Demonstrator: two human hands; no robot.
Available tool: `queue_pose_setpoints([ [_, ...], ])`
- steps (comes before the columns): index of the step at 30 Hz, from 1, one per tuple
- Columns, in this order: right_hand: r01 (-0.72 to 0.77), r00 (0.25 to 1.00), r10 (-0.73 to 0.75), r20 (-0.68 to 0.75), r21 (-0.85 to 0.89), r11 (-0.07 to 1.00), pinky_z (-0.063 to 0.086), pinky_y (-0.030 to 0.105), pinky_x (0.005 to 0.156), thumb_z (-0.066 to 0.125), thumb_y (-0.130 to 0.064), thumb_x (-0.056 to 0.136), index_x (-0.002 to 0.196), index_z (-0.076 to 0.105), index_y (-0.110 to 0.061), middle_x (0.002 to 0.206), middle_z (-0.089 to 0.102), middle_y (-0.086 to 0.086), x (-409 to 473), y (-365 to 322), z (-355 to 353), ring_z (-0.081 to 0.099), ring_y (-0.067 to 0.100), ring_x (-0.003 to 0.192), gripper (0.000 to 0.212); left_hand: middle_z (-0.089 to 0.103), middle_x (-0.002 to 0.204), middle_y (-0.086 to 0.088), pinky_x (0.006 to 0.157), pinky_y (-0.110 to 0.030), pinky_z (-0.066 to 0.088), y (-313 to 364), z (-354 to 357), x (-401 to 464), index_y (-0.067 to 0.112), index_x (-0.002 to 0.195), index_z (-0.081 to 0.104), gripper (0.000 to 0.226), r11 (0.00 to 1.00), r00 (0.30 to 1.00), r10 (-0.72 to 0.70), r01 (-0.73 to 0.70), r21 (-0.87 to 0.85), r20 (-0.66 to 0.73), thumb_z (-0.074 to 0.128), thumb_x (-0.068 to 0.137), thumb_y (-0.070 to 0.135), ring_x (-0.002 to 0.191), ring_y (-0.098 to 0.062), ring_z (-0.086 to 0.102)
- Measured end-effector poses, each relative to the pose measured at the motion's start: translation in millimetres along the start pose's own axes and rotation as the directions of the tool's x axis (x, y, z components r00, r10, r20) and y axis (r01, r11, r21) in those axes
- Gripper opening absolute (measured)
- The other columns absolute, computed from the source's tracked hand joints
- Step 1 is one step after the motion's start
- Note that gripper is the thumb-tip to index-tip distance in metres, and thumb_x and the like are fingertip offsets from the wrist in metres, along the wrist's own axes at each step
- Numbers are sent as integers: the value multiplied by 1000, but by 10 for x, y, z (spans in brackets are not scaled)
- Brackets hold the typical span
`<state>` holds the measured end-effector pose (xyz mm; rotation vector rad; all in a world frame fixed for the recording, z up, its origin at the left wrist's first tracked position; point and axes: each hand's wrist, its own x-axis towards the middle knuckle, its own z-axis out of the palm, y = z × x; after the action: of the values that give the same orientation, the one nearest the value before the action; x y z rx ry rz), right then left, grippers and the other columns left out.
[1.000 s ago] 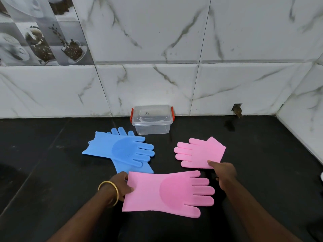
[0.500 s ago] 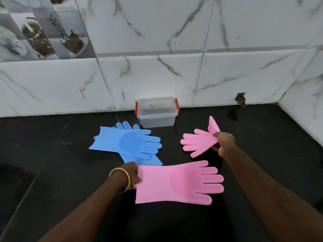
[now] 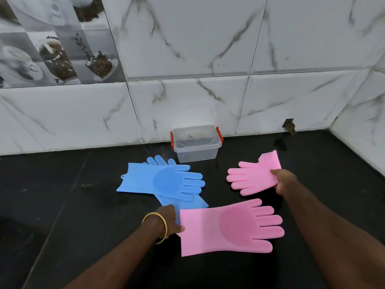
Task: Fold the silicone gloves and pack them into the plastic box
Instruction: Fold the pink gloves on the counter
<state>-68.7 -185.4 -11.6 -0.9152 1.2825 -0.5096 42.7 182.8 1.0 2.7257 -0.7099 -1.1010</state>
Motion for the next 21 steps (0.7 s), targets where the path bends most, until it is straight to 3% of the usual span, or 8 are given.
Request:
queue_pose_setpoints([
  [5, 300, 939, -288, -187, 39, 953, 52, 28, 73, 76, -4, 78, 108, 70, -7, 110, 71, 14, -81, -30, 135, 63, 17, 79, 30, 63, 113, -1, 86, -27, 52, 78, -124, -35, 20, 115, 55, 45, 993, 997, 71, -68, 92, -34, 67, 83, 48, 99, -14, 60],
  [7, 369, 896, -323, -306, 105, 924, 55, 27, 80, 76, -5, 77, 113, 67, -11, 113, 69, 11, -109, -44, 141, 65, 16, 85, 37, 63, 111, 0, 86, -27, 53, 106, -138, -46, 21, 113, 57, 43, 991, 995, 95, -93, 96, -17, 66, 82, 51, 98, -14, 61],
  [9, 317, 905, -216, -367, 241, 917, 54, 32, 90, 75, -1, 77, 127, 57, -11, 118, 64, 8, -77, -96, 103, 64, 19, 94, 54, 63, 108, 3, 84, -27, 53, 109, -135, -52, 24, 110, 58, 43, 991, 993, 114, -114, 73, -4, 66, 80, 53, 95, -12, 60],
  [11, 83, 974, 3, -225, 370, 925, 54, 35, 89, 76, -4, 79, 131, 53, -7, 122, 60, 10, 7, -165, 30, 64, 20, 99, 57, 61, 105, 6, 80, -25, 51, 108, -134, -61, 26, 108, 59, 42, 987, 989, 146, -146, 64, 0, 67, 78, 55, 93, -10, 59],
  [14, -37, 999, 28, 29, 372, 927, 55, 32, 70, 70, -3, 86, 117, 62, -2, 128, 63, 14, -11, -352, 23, 66, 18, 84, 32, 59, 100, 9, 76, -24, 51, 158, -194, -107, 29, 107, 58, 40, 977, 978, 206, -208, 44, 39, 68, 78, 54, 89, -10, 60],
  [17, 167, 983, -182, 8, 353, 921, 54, 32, 65, 71, 7, 80, 135, 53, -7, 125, 62, 19, -187, -655, 148, 66, 21, 83, 60, 65, 101, 4, 81, -29, 55, 311, -342, -216, 27, 113, 59, 40, 946, 930, 323, -324, -21, 174, 67, 81, 50, 83, -13, 71],
  [19, 341, 924, -373, 79, 265, 902, 56, 35, 72, 69, 7, 81, 131, 54, -11, 124, 62, 18, -382, -859, 256, 66, 22, 87, 56, 68, 103, 3, 87, -30, 54, 462, -492, -298, 26, 115, 60, 39, 899, 875, 422, -437, 11, 238, 65, 84, 48, 85, -13, 72],
  [21, 550, 814, -551, 182, 62, 833, 56, 39, 85, 68, -2, 85, 127, 56, -16, 118, 66, 13, -574, -1040, 338, 67, 23, 96, 46, 70, 91, 7, 78, -20, 50, 641, -662, -339, 22, 109, 64, 29, 828, 816, 544, -560, 35, 193, 65, 87, 40, 81, -10, 68],
])
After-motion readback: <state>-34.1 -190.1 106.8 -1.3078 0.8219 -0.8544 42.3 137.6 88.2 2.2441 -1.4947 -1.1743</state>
